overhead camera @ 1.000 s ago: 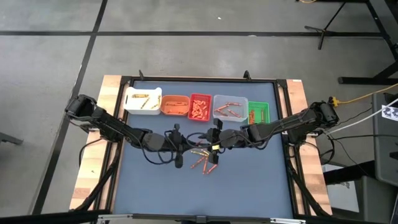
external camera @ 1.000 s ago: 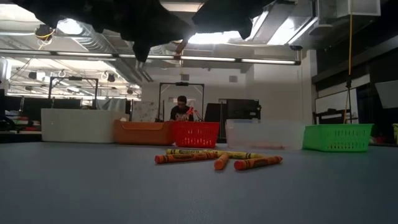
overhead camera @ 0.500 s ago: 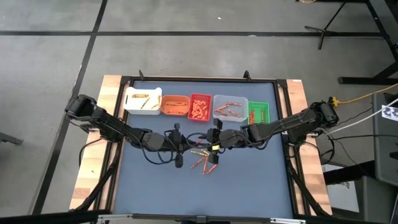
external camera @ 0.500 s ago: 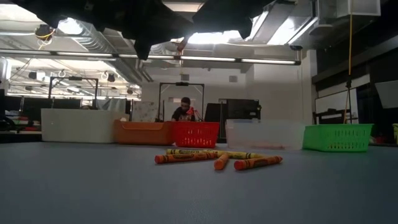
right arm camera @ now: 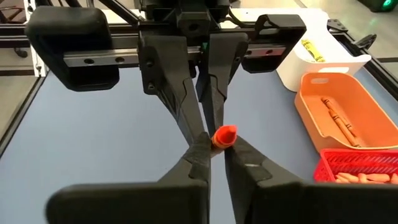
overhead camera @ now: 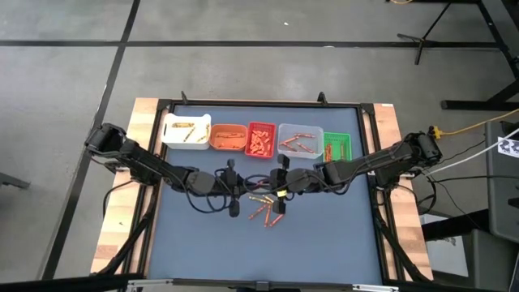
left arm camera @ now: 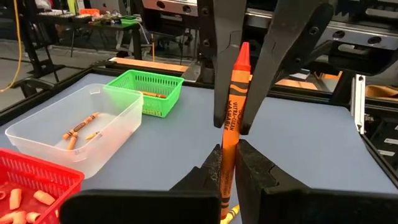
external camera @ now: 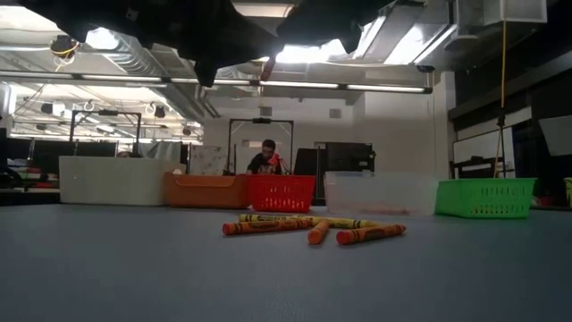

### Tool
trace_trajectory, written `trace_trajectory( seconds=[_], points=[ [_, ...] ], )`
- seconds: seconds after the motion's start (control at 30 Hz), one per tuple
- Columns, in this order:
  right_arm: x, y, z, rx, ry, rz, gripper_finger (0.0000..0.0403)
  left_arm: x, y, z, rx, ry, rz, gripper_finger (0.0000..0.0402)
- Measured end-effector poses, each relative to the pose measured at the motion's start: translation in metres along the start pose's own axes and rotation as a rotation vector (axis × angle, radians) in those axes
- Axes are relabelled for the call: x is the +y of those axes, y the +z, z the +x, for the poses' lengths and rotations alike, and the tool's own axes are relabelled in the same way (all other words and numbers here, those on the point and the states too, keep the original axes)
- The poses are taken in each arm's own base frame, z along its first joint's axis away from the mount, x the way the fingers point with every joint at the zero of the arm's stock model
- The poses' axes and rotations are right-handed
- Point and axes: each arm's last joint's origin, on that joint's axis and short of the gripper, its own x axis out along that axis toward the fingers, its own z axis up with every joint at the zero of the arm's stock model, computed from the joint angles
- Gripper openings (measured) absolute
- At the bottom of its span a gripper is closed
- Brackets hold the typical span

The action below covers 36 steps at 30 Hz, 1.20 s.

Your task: Sort crayons

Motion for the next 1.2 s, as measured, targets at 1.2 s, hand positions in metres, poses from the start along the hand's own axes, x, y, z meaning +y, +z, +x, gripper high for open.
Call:
trace_trajectory(
  seconds=[1.2],
  points=[
    [-0.047,-0.038,-0.1,0.532,-0.562,-0.037,0.0016,0.003,-0.006,0.001,0.058,0.02,0.014,0.0143]
  ],
)
